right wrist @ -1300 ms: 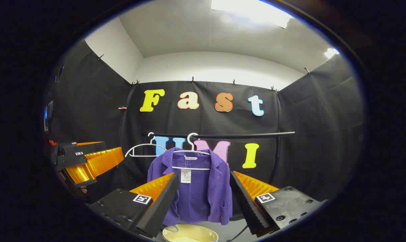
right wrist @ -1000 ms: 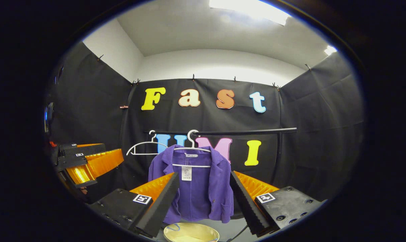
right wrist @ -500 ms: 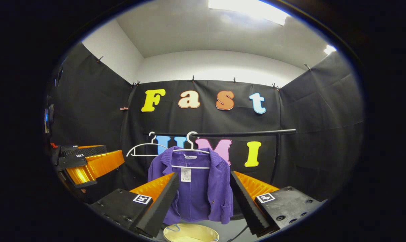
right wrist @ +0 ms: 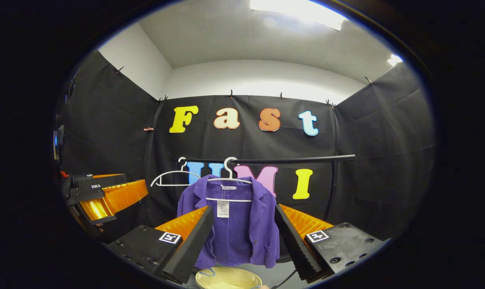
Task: Grasp the clothes on the hanger with both hands and then place them into the laundry hamper below.
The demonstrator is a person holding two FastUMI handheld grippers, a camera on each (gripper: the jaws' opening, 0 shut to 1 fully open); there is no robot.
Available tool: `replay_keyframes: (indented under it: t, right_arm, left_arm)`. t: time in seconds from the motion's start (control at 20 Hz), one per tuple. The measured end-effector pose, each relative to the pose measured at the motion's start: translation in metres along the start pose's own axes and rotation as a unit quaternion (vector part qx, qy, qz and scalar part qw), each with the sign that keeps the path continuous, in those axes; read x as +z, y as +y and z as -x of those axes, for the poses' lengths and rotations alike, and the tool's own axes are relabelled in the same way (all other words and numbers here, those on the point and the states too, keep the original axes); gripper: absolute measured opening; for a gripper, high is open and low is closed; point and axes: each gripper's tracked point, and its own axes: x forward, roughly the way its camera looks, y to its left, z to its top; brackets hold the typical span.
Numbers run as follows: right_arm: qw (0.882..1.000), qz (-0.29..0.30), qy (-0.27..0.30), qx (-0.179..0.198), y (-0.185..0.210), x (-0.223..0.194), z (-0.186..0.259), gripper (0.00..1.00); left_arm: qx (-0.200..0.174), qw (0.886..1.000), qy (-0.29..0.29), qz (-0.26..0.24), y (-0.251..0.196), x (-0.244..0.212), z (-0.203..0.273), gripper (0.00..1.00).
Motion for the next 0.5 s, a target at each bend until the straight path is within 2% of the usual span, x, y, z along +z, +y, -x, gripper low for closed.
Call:
replay_keyframes:
  t: [0.25,0.5]
  right_arm:
    - [1.000,0.010,0.000,-0.013,0.015,-0.001,0.007,0.97]
    - [0.999,0.014,0.001,-0.051,0.021,-0.004,0.013,0.97]
  left_arm:
    - [-0.022,1.000,0.018,0.010,0.019,-0.005,0.005,0.96]
    - [-0.052,0.998,0.020,0.011,0.033,-0.008,0.004,0.96]
